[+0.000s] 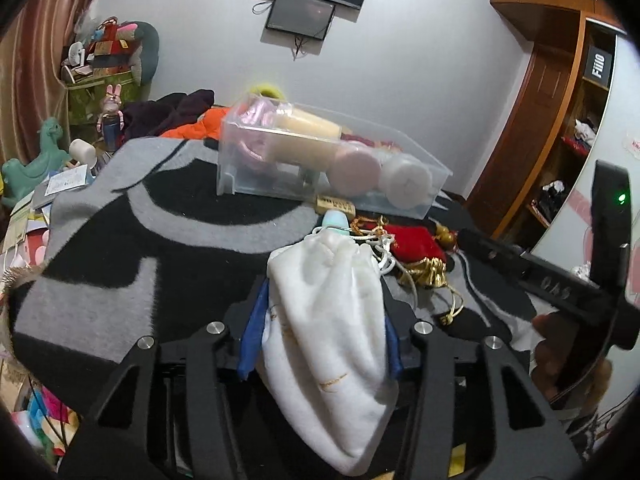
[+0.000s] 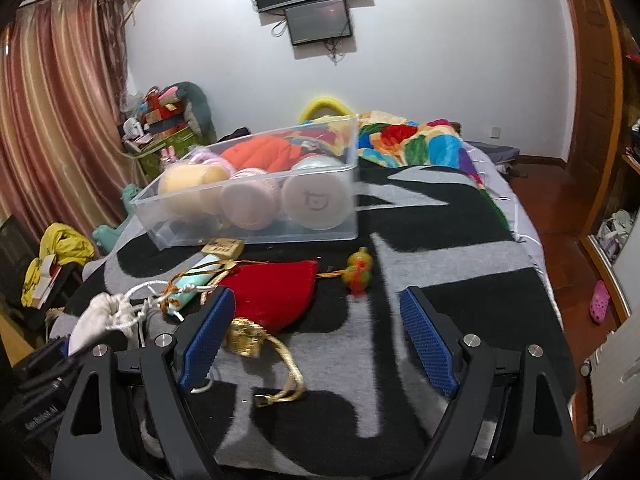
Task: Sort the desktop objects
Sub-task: 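Grasp the white drawstring pouch with the left tool while the right tool grasps the red pouch, then carry the white pouch to the box with the left tool while the right tool carries the red pouch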
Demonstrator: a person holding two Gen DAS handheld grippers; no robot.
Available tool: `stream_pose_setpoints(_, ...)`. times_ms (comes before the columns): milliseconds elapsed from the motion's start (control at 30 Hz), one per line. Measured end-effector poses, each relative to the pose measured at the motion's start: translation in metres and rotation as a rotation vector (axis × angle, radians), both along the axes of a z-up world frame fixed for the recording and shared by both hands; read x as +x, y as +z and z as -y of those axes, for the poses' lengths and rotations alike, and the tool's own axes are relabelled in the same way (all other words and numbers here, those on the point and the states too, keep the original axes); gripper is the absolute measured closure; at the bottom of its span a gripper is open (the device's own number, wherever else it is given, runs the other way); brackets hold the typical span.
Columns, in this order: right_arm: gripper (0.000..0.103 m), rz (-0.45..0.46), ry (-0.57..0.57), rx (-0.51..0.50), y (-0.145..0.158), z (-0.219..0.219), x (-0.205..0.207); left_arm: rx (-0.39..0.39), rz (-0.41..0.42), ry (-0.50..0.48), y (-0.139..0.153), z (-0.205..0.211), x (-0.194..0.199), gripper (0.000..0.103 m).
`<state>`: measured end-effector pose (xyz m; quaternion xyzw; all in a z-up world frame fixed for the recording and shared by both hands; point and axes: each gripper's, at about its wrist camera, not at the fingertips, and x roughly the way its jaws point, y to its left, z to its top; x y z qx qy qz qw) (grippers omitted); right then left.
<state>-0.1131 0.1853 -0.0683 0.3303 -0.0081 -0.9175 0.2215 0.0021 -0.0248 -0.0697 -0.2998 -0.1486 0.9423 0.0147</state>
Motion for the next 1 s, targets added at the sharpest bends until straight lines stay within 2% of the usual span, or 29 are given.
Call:
stream_pose_setpoints(133,0.021,0.002,0.058,0.028,-0.005,0.019,-0.001,0.046,0.002,-0.002,0.0,0.01,-0.001,0.057)
stream_pose_setpoints(200,0.021,0.039,0.091,0.016,-0.01,0.028,-0.007,0.077,0.004,-0.004,-0.001,0.016,-0.001,0.057)
stream_pose_setpoints(333,0.022,0.089,0.101,0.055,-0.023,0.044,-0.019,0.101,0.003,-0.005,-0.002,0.019,0.0,0.057)
stream_pose_setpoints(400,0.031,0.107,0.099,0.068,-0.031,0.047,-0.021,0.093,0.001,-0.005,-0.002,0.018,0.0,0.057)
stream_pose_setpoints(500,0.048,0.08,0.085,0.091,-0.032,0.046,-0.017,0.081,0.0,-0.005,-0.002,0.016,0.001,0.057)
stream_pose_setpoints(567,0.07,0.087,0.095,0.062,-0.029,0.04,-0.016,0.077,0.001,-0.004,-0.001,0.015,0.0,0.057)
stream_pose_setpoints(600,0.074,0.096,0.099,0.043,-0.028,0.037,-0.016,0.075,0.0,-0.007,0.0,0.015,0.0,0.057)
stream_pose_setpoints(833,0.078,0.067,0.1,-0.048,-0.008,0.015,-0.011,0.007,-0.039,0.004,0.018,0.013,-0.001,0.057)
stream_pose_setpoints(1000,0.078,0.045,0.156,-0.09,0.007,0.006,0.001,0.0,-0.067,0.011,0.032,0.021,-0.007,0.058)
